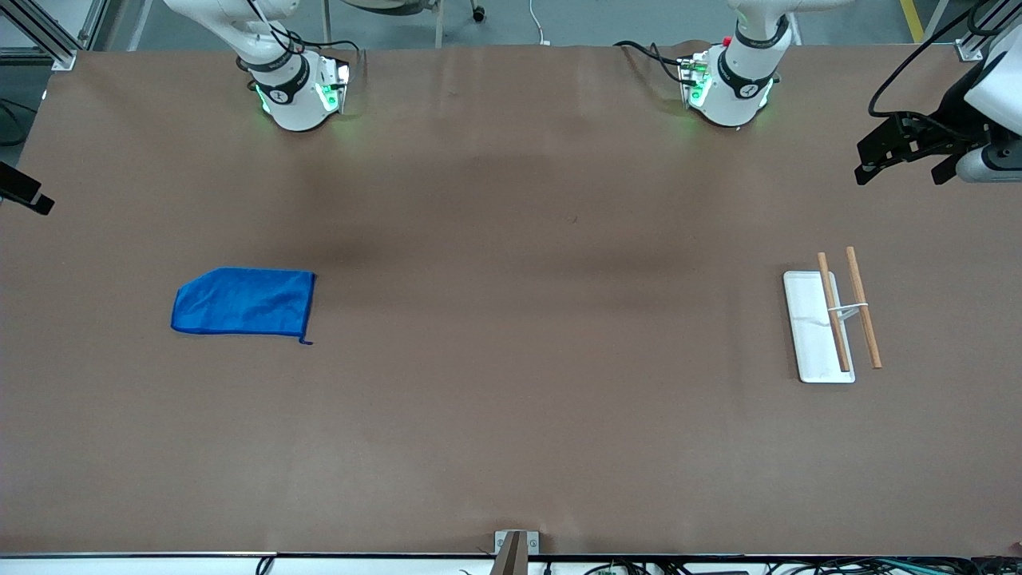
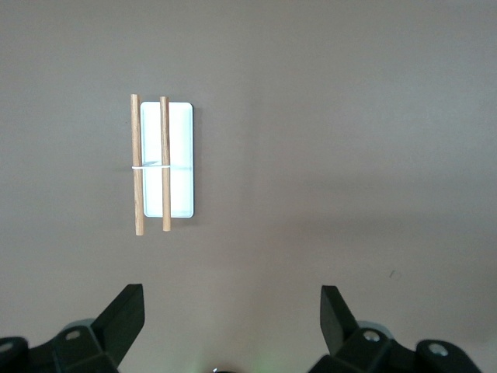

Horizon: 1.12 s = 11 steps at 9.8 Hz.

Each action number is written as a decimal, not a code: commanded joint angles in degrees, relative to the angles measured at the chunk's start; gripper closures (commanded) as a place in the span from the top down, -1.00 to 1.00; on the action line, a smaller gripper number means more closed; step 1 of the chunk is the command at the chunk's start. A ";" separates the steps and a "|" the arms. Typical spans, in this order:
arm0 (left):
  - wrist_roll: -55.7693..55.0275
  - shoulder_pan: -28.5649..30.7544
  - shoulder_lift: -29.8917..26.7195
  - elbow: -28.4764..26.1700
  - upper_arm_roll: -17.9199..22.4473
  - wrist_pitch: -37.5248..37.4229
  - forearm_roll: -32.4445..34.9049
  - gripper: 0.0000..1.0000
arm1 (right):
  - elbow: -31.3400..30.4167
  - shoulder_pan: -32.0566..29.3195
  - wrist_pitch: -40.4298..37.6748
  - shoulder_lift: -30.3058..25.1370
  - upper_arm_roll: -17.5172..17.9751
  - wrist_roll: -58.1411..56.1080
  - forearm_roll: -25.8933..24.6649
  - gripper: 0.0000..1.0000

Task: Right arm passes towel to left arm to hang
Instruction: 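Move the right gripper down over the blue towel's edge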

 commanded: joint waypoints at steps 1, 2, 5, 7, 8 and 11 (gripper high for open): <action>0.83 -0.11 0.68 -1.69 -0.24 0.67 1.63 1.00 | -0.86 0.23 -0.03 -0.80 -0.35 -0.28 0.92 1.00; 0.83 -0.20 0.77 -1.17 -0.24 0.66 1.64 1.00 | -0.95 0.23 -0.03 -0.80 -0.35 -0.37 0.92 1.00; 0.74 0.07 0.77 -0.46 -0.24 0.49 1.64 1.00 | -8.11 0.58 2.24 -0.80 -0.44 -4.40 0.83 1.00; 0.83 -0.19 1.21 -0.38 -0.33 0.40 1.56 1.00 | -18.90 1.71 12.74 -0.80 -0.35 -4.85 0.83 1.00; 0.39 -0.20 1.30 -0.38 -0.33 0.40 1.56 1.00 | -25.23 1.81 19.68 -0.80 -0.35 -4.85 0.66 1.00; 0.92 -0.37 1.30 -0.29 -0.33 0.40 1.47 1.00 | -40.36 3.21 41.46 3.22 -0.35 -4.94 -0.04 1.00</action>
